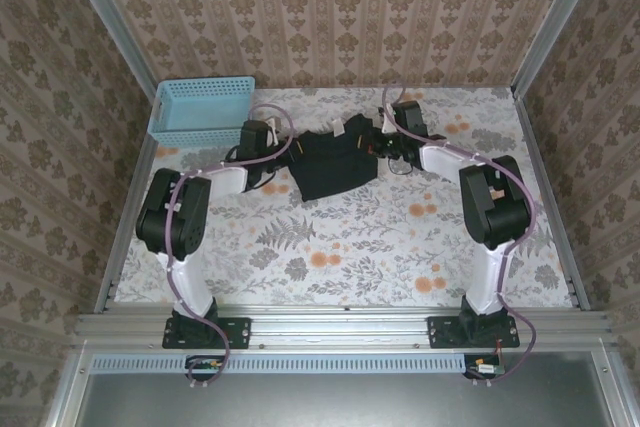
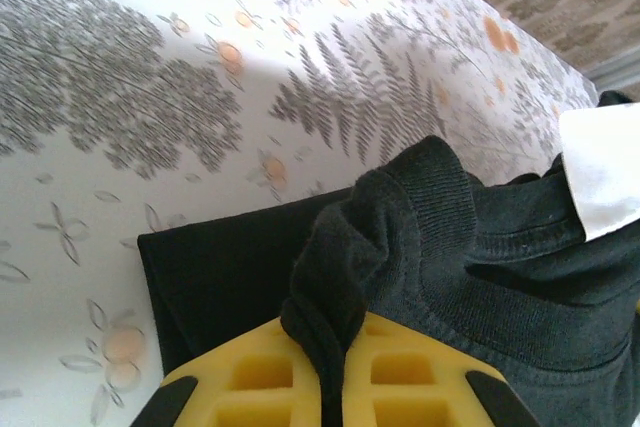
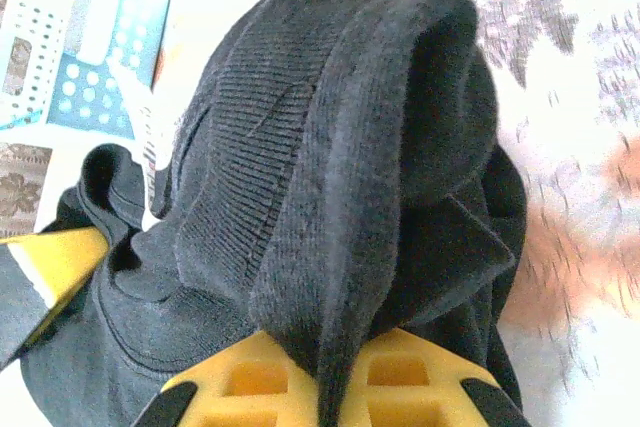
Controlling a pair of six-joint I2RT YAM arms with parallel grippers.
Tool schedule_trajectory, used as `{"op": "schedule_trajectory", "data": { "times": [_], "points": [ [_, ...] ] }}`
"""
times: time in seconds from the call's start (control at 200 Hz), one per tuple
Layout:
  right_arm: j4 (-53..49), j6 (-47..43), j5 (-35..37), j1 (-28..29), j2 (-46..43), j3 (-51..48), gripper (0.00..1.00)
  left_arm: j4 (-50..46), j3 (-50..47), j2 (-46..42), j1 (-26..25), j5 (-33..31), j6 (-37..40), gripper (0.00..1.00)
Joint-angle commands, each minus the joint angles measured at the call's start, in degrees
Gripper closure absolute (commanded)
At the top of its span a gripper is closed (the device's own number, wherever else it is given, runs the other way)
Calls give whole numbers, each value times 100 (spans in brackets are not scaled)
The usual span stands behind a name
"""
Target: Fold the inside-out t-shirt
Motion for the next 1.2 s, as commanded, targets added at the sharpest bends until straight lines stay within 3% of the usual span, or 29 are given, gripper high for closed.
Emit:
{"op": "schedule_trajectory", "data": {
  "times": [0.0, 0.07, 0.115, 0.225, 0.33, 0.5, 0.67, 0.815, 0.91, 1.065, 1.195],
  "points": [
    [-259, -50, 205, -13, 590, 394, 82, -267, 323, 479, 133, -200, 34, 99],
    [-392, -62, 217, -22, 781, 565, 61, -505, 516, 647, 172, -192, 17, 90],
    [-507, -125, 212, -34, 780, 620, 52, -662, 609, 683, 222, -157, -34, 81],
    [-502, -222, 159, -125, 422, 349, 34, -896, 572, 418, 340, -101, -79, 75],
    [-385, -290, -119, -255, -22, -57, 26, -1192, 331, -70, 383, -273, -7, 58],
    [-128, -381, -167, -285, -484, -728, 20, -1374, -357, -958, 321, -509, -190, 46],
    [416, -172, -346, -227, -452, -1161, 29, -911, -1078, -1379, -162, -596, -519, 44],
    [629, -60, -546, -55, -186, -1129, 34, -362, -1181, -1015, -414, -385, -763, 46],
    [672, -23, -586, 117, 56, -1007, 41, 55, -1093, -568, -474, -145, -912, 53],
    [646, 154, -446, 229, 90, -1059, 72, 661, -1137, -155, -478, 143, -1030, 77],
    [538, 368, -25, 204, -348, -1679, 90, 596, -1491, -449, -493, 179, -859, 92]
  ]
}}
